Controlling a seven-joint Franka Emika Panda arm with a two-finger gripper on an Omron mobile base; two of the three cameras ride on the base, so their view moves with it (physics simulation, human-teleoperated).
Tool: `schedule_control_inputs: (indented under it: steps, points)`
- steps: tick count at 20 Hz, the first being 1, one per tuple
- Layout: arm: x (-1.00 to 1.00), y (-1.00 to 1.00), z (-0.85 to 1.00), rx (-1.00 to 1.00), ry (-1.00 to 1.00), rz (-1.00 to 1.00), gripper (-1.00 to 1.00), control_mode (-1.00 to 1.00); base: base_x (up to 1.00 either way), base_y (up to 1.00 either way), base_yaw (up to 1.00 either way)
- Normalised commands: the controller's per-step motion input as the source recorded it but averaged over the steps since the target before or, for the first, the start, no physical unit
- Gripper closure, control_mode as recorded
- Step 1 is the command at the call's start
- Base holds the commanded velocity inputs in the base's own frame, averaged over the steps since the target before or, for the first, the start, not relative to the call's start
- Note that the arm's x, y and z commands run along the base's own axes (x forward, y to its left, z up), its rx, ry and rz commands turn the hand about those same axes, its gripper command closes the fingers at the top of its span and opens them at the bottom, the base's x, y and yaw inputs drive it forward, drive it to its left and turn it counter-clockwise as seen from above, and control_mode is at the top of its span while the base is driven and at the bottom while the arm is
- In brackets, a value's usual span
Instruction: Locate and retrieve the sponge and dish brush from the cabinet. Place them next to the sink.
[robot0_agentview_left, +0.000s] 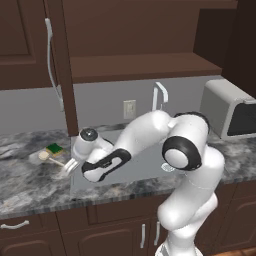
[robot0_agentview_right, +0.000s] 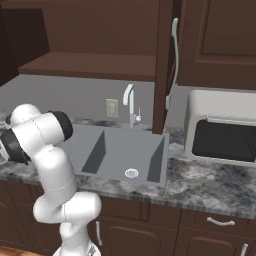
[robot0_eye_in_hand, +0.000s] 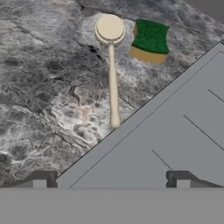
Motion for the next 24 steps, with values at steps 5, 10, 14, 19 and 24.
schedule_control_inputs:
  steps: [5,10,14,19,24]
  points:
    - [-0.06,-0.34,0.63,-0.06,0.19,-0.02,-1.00,-1.00,0.00,0.00,0.00]
    - [-0.12,-0.32,0.46,-0.03,0.18,-0.05,-1.00,-1.00,0.00,0.00,0.00]
    - [-0.20,-0.29,0.18,-0.01,0.14,-0.11,-1.00,-1.00,0.00,0.00,0.00]
    - [-0.28,-0.31,0.21,-0.02,0.14,-0.15,-1.00,-1.00,0.00,0.00,0.00]
    - [-0.29,-0.34,0.30,-0.05,0.07,-0.12,-1.00,-1.00,0.00,0.00,0.00]
